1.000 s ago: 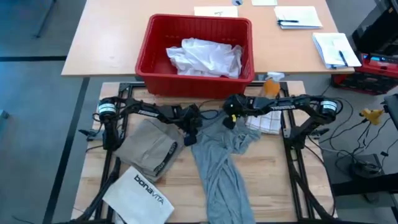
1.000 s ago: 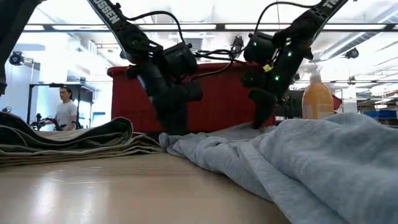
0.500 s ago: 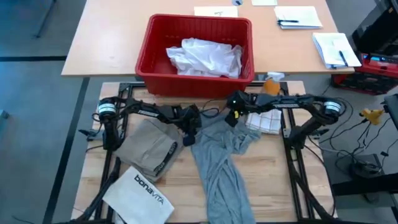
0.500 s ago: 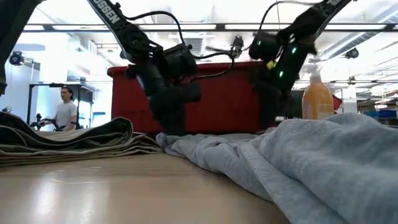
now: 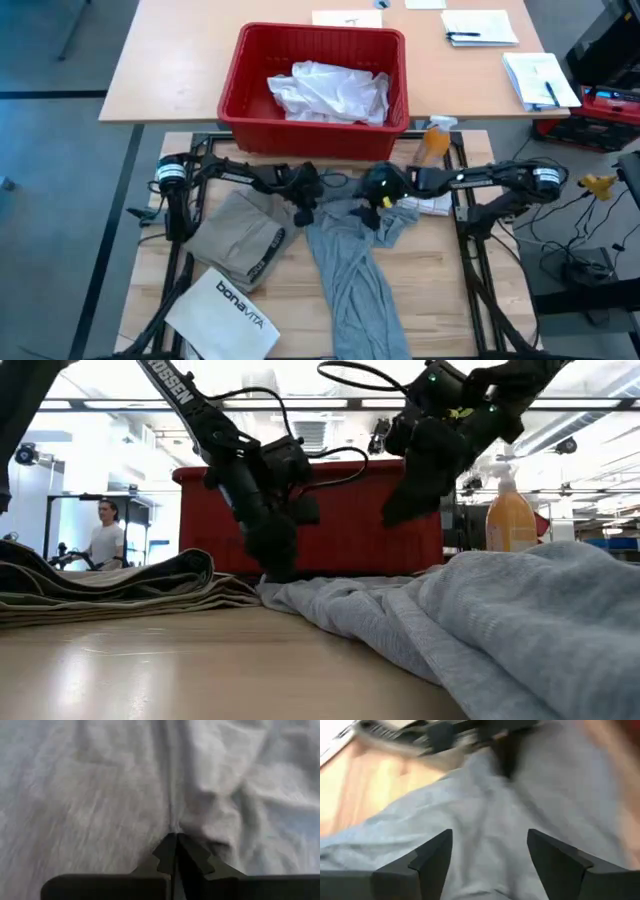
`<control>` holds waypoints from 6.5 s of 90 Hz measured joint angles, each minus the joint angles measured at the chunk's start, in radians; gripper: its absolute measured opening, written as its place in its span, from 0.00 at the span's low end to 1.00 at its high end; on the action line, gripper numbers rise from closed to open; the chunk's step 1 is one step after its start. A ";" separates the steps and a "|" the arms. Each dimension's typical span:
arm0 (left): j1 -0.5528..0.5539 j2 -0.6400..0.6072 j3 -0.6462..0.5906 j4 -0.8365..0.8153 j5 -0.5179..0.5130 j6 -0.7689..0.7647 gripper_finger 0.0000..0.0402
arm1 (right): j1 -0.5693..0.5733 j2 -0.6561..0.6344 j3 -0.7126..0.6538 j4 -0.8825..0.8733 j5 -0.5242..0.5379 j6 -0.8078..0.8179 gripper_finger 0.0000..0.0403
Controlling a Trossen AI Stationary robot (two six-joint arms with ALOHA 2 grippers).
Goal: Fold laundry
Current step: Fold the gray shirt
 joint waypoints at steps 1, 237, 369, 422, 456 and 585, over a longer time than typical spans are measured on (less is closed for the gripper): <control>0.003 0.000 0.000 0.002 0.000 0.000 0.00 | 0.006 0.008 0.000 0.004 0.000 -0.001 0.56; -0.817 0.077 -0.049 0.203 -0.505 -1.300 0.00 | 0.105 -0.245 -0.203 -0.180 -0.059 0.058 0.09; -0.297 0.102 0.028 0.305 -0.297 -0.669 0.00 | 0.286 -0.396 -0.486 -0.234 -0.036 0.509 0.00; -0.296 0.116 0.028 0.302 -0.314 -0.710 0.00 | 0.326 -0.424 -0.509 -0.323 -0.058 0.681 0.00; -0.296 0.116 0.028 0.302 -0.315 -0.713 0.00 | 0.332 -0.431 -0.506 -0.330 0.058 0.781 0.00; -0.300 0.116 0.028 0.319 -0.306 -0.728 0.00 | 0.410 -0.308 -0.382 -0.155 0.077 -0.039 0.46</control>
